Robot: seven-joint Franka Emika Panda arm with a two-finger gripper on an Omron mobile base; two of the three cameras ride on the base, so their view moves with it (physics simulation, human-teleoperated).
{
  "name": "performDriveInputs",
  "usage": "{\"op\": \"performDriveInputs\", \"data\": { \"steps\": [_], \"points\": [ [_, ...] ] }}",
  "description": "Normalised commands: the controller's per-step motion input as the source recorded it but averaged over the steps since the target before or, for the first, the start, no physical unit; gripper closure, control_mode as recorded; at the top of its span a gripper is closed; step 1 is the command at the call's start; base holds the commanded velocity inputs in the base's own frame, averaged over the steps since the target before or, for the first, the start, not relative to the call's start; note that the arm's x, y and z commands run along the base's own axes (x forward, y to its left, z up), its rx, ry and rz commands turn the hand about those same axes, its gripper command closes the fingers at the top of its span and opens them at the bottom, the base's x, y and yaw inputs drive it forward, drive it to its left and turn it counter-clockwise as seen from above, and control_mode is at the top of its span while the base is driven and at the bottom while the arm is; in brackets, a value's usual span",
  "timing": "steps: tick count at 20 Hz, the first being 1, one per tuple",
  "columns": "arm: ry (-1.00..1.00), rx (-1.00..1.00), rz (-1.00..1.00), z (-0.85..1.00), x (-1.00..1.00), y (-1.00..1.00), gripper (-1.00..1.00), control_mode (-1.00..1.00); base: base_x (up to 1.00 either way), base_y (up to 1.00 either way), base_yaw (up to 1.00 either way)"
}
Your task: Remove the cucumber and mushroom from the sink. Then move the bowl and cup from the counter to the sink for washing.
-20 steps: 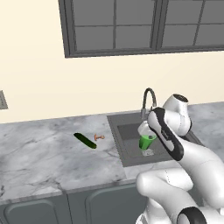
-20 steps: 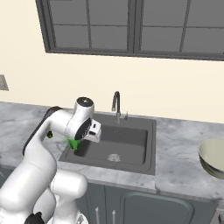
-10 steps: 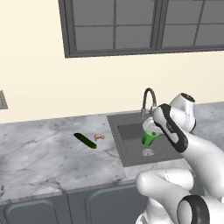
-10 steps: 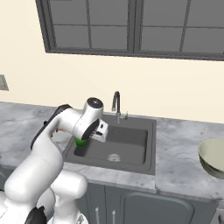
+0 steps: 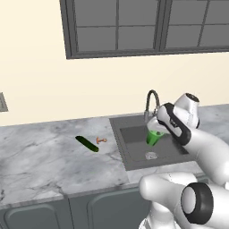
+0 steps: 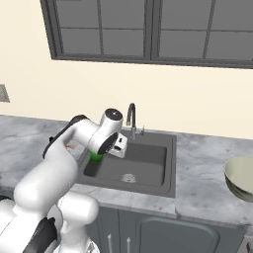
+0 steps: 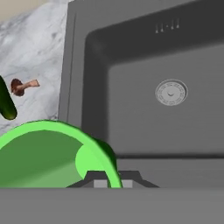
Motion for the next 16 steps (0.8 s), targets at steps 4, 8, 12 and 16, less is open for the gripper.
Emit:
{"op": "performDriveInputs", "data": {
  "steps": [4,8,12,16],
  "points": [
    [0.0,0.0,-0.04,-0.08,0.19,-0.12,1.0,-1.0,0.0,0.0,0.0],
    [0.0,-0.03,-0.1,-0.14,0.11,-0.05,1.0,-1.0,0.0,0.0,0.0],
    [0.0,-0.05,-0.15,-0.16,0.12,-0.01,1.0,-1.0,0.0,0.0,0.0],
    [0.0,-0.03,-0.14,-0.14,0.18,-0.08,1.0,-1.0,0.0,0.0,0.0]
  ]
}}
